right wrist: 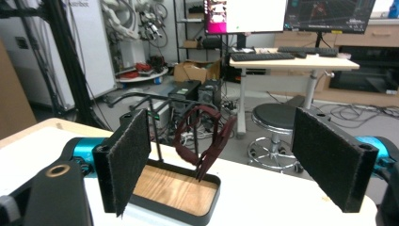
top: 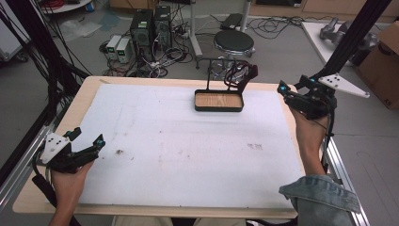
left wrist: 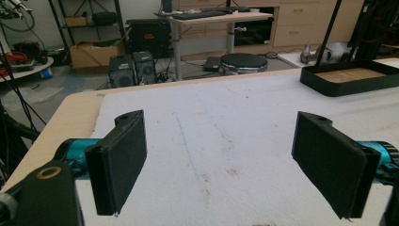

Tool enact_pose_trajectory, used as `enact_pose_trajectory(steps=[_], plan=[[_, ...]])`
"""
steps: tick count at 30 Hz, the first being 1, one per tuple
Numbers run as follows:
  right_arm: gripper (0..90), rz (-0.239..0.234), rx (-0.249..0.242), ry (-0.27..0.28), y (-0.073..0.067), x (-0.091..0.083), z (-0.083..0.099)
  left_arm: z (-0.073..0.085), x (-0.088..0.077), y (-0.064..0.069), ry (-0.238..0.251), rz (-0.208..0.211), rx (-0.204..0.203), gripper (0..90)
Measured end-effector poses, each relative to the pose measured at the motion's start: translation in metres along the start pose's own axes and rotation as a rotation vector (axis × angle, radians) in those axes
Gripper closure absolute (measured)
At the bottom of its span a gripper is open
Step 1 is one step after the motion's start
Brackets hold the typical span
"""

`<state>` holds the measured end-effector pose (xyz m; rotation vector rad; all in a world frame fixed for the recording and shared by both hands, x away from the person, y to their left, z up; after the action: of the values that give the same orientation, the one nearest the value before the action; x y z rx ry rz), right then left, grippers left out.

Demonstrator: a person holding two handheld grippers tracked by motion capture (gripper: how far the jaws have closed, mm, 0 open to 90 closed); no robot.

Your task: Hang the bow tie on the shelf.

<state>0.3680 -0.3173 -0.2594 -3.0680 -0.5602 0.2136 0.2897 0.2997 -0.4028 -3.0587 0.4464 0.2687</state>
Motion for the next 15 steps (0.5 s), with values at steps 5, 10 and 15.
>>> enact_pose_trajectory(steps=[5,10,15], plan=[[15.4,0.003,-0.014,0.011,-0.006,-0.017,0.011,0.000,0.000,0.000,0.000,0.000,0.001,18.7],[12.5,0.011,-0.018,0.014,-0.008,-0.029,0.025,0.001,0.000,0.001,-0.003,-0.001,0.003,18.7],[11.9,0.017,-0.010,0.025,-0.009,-0.042,0.045,0.001,0.001,0.002,-0.006,0.002,0.004,18.7]])
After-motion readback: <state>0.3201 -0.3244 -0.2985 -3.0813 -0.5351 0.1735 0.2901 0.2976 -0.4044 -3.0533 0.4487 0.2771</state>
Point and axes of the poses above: each handheld gripper's, and its own axes: x roughly forward along the jaws, z roughly out of its underside, y roughly to its right, the point moved 3 cm from there along x, roughly forward along the jaws, and after that the axes turned 1 degree about z, right-handed, at the moved point
